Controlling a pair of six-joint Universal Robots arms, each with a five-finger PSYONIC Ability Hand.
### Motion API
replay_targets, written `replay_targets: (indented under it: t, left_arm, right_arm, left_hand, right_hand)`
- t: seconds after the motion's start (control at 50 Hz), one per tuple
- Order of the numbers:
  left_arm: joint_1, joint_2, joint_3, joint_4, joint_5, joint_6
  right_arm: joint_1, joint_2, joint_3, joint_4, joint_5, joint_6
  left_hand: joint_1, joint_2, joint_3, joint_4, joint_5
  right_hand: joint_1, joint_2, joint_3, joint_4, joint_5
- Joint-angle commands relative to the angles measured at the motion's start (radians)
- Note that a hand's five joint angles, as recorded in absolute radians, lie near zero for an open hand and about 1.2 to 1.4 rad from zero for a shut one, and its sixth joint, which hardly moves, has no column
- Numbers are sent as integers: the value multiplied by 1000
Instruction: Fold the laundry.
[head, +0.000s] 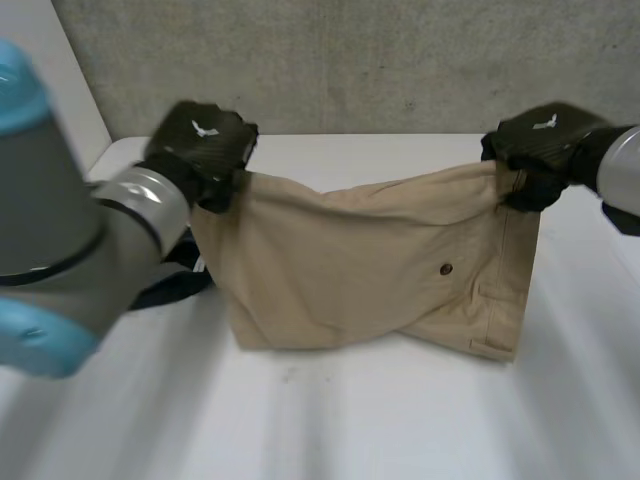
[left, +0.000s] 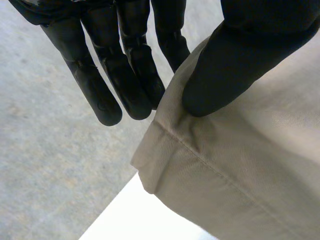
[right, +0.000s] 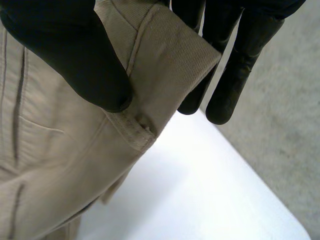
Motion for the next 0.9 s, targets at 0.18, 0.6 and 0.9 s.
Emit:
replay_targets:
  t: [0.18, 0.6, 0.9]
  left_arm:
    - [1, -210, 340, 725, -25, 277]
    - [-3, -53, -174, 750, -31, 146]
    - [-91, -111, -453, 432, -238, 149]
  right_arm:
    - [91, 205, -326, -725, 232, 151]
    - [92, 139, -40, -537, 231, 181]
    - [86, 216, 342, -492, 203, -61]
  left_hand:
    - [246, 198, 203, 197, 226]
    - [246, 198, 203, 197, 226]
    - [246, 198, 203, 197, 226]
  right_hand:
    - [448, 218, 215, 208, 231]
    - [448, 218, 215, 208, 231]
    - [448, 218, 215, 208, 231]
